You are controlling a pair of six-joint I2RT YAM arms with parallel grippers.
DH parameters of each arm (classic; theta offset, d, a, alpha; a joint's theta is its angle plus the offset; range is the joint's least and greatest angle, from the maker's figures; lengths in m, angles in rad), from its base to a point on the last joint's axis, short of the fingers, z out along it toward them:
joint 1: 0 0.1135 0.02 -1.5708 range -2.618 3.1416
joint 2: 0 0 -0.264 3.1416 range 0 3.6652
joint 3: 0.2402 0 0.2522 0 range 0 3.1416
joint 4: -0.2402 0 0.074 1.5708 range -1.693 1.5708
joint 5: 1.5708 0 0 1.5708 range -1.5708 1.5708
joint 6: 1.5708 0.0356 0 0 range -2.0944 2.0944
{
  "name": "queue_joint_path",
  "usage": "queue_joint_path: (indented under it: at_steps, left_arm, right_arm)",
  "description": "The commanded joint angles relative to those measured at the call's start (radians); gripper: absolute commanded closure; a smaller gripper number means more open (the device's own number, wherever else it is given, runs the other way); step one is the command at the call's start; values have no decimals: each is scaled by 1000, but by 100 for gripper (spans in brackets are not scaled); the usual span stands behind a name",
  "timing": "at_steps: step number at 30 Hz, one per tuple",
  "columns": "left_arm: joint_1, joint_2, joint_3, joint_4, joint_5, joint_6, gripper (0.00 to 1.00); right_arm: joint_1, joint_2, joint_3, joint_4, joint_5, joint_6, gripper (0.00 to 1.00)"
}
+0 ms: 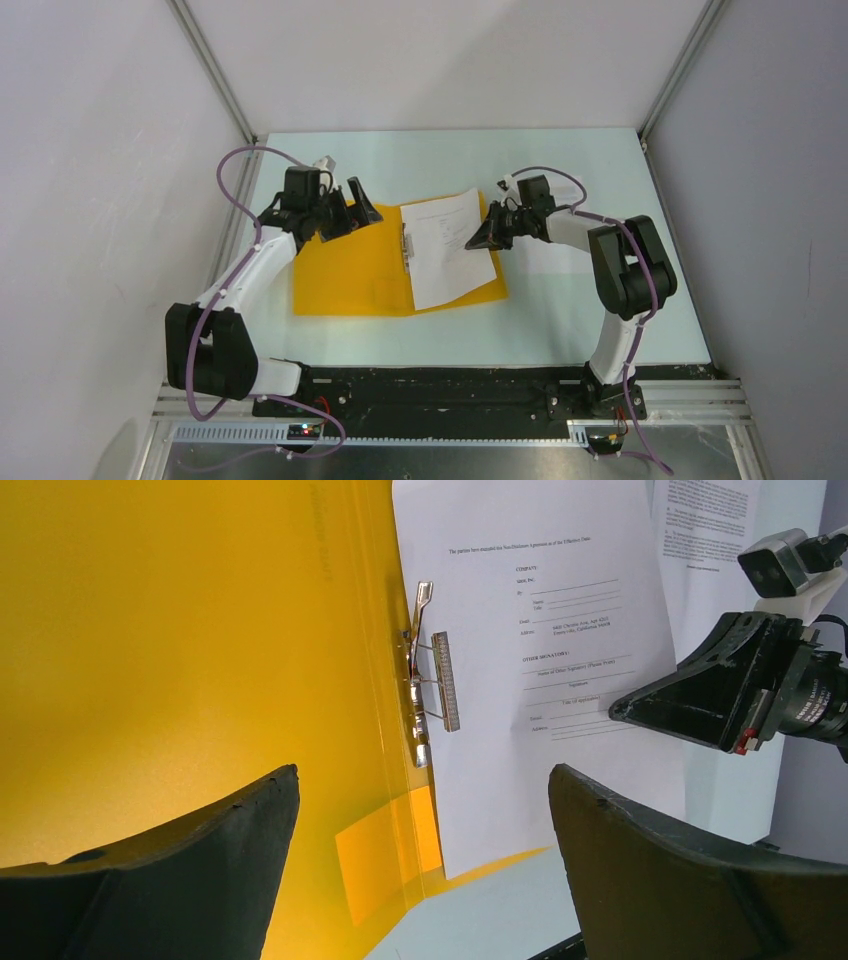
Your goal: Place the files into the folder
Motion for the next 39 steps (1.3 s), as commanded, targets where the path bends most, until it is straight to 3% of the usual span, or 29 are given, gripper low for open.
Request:
queue_joint_path:
  at_steps: [1, 9, 15, 20, 23, 25, 39]
  left_arm:
    - [8, -9, -3, 16, -13, 28, 2]
    - [9, -4, -3, 16, -12, 27, 2]
    - [10, -4, -7, 18, -14, 24, 2]
    - [10, 0, -4, 18, -11, 23, 2]
    - [9, 1, 1, 18, -11, 21, 2]
    - [10, 3, 2, 17, -10, 16, 2]
    - [10, 27, 23, 18, -20, -37, 3]
  right_arm:
    - [10, 5, -2, 47, -17, -8, 100]
    - [18, -4, -2, 14, 14, -16, 100]
    - [20, -35, 2, -70, 107, -69, 71]
    - [24, -48, 12, -102, 157, -111, 37]
    - [29, -57, 21, -114, 177, -122, 11]
    - [31, -65, 33, -121, 186, -123, 2]
    - [35, -147, 101, -311, 397, -143, 0]
